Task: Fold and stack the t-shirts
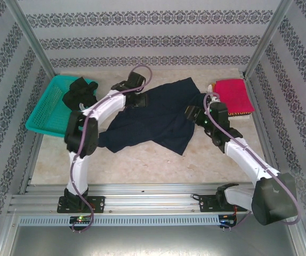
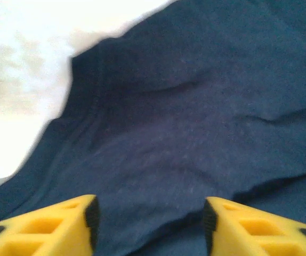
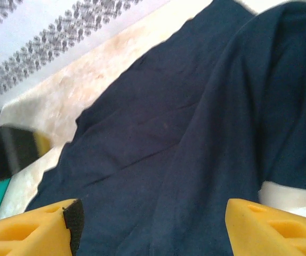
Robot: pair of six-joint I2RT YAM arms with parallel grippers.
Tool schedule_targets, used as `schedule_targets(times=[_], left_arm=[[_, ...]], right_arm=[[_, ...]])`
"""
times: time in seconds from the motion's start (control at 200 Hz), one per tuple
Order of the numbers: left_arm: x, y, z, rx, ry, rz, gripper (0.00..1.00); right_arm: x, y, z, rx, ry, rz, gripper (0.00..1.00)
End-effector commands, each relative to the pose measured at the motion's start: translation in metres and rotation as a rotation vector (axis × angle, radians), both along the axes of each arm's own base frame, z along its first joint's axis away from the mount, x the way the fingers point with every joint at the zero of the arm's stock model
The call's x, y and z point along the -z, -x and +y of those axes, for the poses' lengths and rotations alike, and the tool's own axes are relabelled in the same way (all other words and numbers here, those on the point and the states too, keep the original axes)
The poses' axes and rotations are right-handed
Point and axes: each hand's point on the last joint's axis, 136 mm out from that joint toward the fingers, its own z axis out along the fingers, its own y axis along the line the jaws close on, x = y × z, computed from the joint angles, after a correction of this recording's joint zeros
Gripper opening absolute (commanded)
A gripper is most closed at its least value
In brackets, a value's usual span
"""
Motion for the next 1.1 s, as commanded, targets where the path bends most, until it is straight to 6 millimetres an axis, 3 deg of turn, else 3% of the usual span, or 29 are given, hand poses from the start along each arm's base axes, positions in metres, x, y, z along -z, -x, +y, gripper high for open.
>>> schedule_targets(times=[0.0, 0.085, 0.225, 0.435, 0.649, 0.829, 1.099], left_arm=[[0.018, -0.016, -0.022, 0.091, 0.022, 0.055, 0.46], [0.042, -0.026, -0.027, 0.094, 0.002, 0.120, 0.37], [0.066, -0.040, -0.024, 0.042, 0.022, 0.157, 0.32], [0.098, -0.052, 0.019, -0.119, 0.048, 0.227, 0.29], [0.116, -0.051, 0.072, -0.250, 0.042, 0.285, 0.28], [0.112, -0.047, 0.106, -0.334, 0.074, 0.273, 0.28], [0.113, -0.040, 0.113, -0.348, 0.087, 0.276, 0.28]], right_arm=[[0.022, 0.002, 0.016, -0.003, 0.009, 0.044, 0.70], [0.039, 0.006, 0.035, -0.039, -0.012, 0.096, 0.67], [0.064, 0.023, 0.053, -0.061, -0.038, 0.182, 0.55], [0.109, 0.046, 0.063, -0.100, -0.040, 0.329, 0.45], [0.141, 0.051, 0.068, -0.134, 0.003, 0.430, 0.38], [0.134, 0.042, 0.077, -0.176, 0.049, 0.396, 0.40], [0.111, 0.023, 0.112, -0.287, 0.283, 0.286, 0.49]])
